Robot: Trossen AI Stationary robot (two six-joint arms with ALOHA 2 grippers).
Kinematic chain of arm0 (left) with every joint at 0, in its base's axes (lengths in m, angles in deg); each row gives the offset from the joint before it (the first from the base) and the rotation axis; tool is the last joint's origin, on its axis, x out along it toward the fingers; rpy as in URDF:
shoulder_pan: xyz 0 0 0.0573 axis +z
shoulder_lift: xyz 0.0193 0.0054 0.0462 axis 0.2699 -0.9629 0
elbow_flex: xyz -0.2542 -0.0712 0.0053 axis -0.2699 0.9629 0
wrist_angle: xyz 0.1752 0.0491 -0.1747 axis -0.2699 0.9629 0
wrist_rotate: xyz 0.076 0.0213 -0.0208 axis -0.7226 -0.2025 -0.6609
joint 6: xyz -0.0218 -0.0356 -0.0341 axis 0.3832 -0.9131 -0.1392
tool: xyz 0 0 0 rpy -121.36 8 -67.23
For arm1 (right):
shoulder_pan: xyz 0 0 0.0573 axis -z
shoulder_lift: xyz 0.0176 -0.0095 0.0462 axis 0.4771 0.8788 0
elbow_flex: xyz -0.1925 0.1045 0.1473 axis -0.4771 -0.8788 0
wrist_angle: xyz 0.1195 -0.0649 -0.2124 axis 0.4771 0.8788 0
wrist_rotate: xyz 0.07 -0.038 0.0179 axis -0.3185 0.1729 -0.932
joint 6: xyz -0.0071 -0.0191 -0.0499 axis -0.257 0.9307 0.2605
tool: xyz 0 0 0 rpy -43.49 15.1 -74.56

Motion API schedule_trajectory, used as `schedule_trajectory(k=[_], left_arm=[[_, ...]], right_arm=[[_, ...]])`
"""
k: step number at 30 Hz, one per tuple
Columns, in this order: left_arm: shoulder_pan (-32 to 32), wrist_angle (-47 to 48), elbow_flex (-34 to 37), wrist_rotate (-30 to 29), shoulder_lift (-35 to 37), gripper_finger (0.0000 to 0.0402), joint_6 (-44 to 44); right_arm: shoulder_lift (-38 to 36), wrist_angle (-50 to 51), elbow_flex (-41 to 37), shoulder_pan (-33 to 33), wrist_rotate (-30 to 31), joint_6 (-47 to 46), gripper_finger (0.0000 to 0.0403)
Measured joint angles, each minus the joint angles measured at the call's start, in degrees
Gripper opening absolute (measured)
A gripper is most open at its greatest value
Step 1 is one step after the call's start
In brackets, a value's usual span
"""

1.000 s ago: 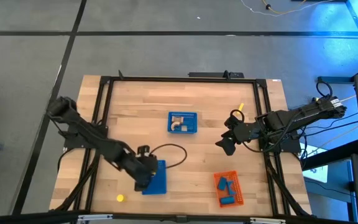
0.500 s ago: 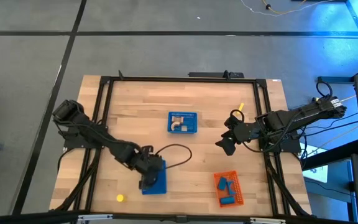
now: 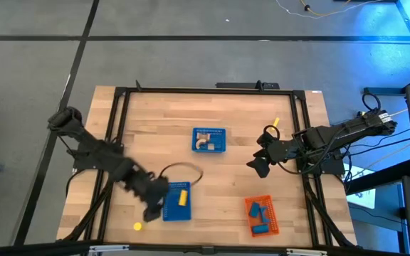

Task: Sort & place blocks by color
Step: Put the bottom yellow block into the bottom blue basket

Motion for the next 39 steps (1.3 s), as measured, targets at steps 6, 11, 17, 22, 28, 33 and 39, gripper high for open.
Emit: schedule_trajectory(k=[6,11,17,22,28,33,39], left_arm=[[-14.4,-0.5,0.0,-1.6,-3.4,0.0277,-17.4],[-19.5,-0.2,0.1,-3.1,-8.5,0.0277,-20.7],[-22.2,1.3,0.1,-7.1,-13.4,0.0277,-19.3],[-23.7,1.4,0.1,-8.4,-16.2,0.0277,-18.0],[-25.2,1.3,0.1,-12.3,-17.3,0.0276,-15.5],[-25.1,0.9,0.1,-15.1,-17.3,0.0222,-14.8],[-25.2,-0.8,0.6,-15.1,-17.2,0.0114,-15.2]], right_arm=[[0.0,-0.4,0.0,0.0,0.0,0.0,0.0294],[0.0,-0.3,0.0,0.0,0.0,0.1,0.0294],[0.0,-0.3,0.0,0.0,0.5,-1.0,0.0294],[0.0,-0.3,0.0,0.0,0.5,-2.2,0.0294],[0.0,-0.3,0.0,0.0,2.7,-3.4,0.0294],[0.0,-0.3,0.0,0.0,3.3,-3.7,0.0294],[0.0,-0.3,0.0,0.0,3.4,-4.8,0.0294]])
